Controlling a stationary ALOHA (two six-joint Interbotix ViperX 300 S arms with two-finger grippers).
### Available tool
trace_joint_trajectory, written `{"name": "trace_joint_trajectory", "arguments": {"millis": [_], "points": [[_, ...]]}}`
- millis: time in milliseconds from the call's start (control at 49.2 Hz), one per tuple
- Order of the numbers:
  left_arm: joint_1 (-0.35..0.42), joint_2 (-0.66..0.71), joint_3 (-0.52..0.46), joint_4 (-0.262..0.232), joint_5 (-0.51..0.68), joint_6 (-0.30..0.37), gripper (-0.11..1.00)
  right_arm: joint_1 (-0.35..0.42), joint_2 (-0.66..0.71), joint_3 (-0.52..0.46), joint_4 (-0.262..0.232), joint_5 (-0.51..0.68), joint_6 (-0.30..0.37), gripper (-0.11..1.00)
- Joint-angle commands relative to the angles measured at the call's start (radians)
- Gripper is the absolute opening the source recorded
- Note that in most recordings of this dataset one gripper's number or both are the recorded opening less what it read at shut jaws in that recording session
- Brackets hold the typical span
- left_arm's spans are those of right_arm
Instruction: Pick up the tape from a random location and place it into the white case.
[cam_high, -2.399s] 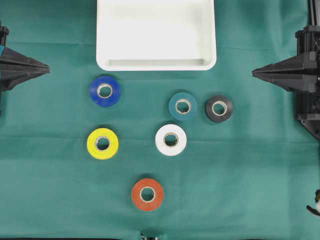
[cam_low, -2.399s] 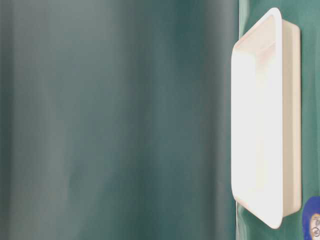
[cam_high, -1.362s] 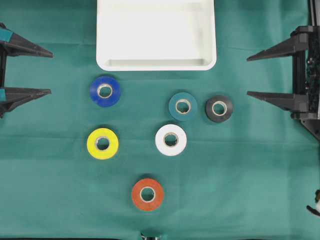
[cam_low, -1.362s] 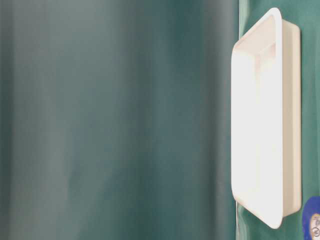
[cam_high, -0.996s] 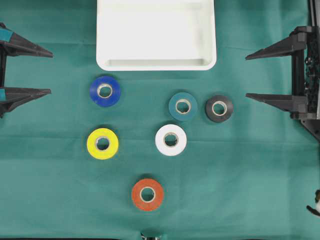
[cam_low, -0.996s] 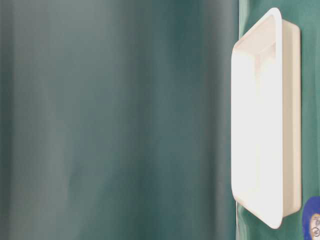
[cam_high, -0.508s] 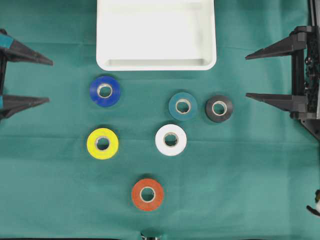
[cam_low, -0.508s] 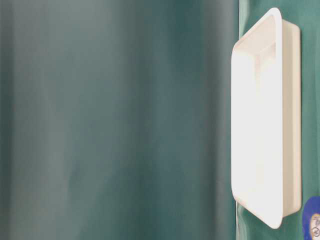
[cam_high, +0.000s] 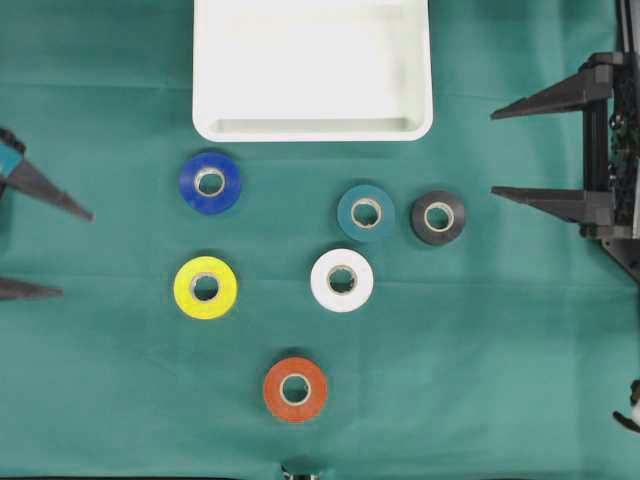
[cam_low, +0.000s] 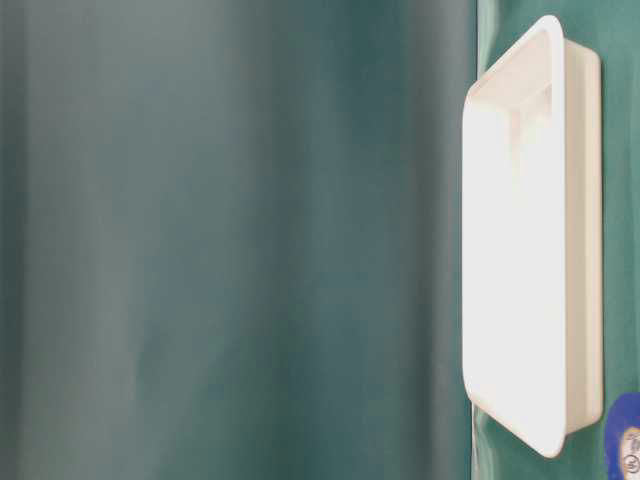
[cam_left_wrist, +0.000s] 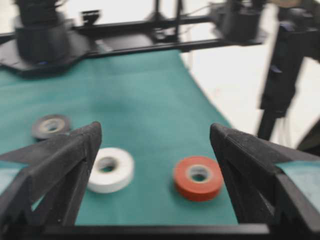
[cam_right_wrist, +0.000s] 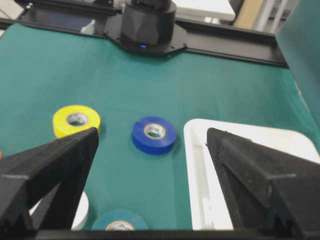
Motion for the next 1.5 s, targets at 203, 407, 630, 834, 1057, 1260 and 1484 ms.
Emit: {"name": "trace_joint_trajectory", "arguments": {"millis": [203, 407, 630, 834, 1057, 1260, 1484], "points": [[-0.020, 0.018, -0.028, -0.002, -0.011, 0.000, 0.99, -0.002, 0.008, -0.028, 0.000, 0.003, 0.000, 0.90], [-0.020, 0.048, -0.035, -0.005, -0.012, -0.002, 0.99, -0.002, 0.008, -0.028, 0.000, 0.006, 0.000, 0.90], [-0.020, 0.137, -0.081, -0.008, -0.058, -0.002, 0.99, 0.000, 0.008, -0.028, 0.000, 0.006, 0.002, 0.90], [-0.020, 0.264, -0.173, -0.008, -0.075, 0.002, 0.99, -0.002, 0.008, -0.028, 0.000, 0.005, 0.002, 0.90], [-0.035, 0.442, -0.330, -0.006, -0.069, 0.009, 0.99, -0.002, 0.009, -0.029, 0.000, 0.006, 0.000, 0.90], [-0.051, 0.586, -0.471, -0.006, -0.052, 0.020, 0.99, -0.002, 0.014, -0.028, 0.000, 0.006, 0.000, 0.90], [-0.058, 0.709, -0.618, -0.006, -0.009, 0.026, 0.99, -0.002, 0.015, -0.028, 0.000, 0.008, 0.000, 0.90]]}}
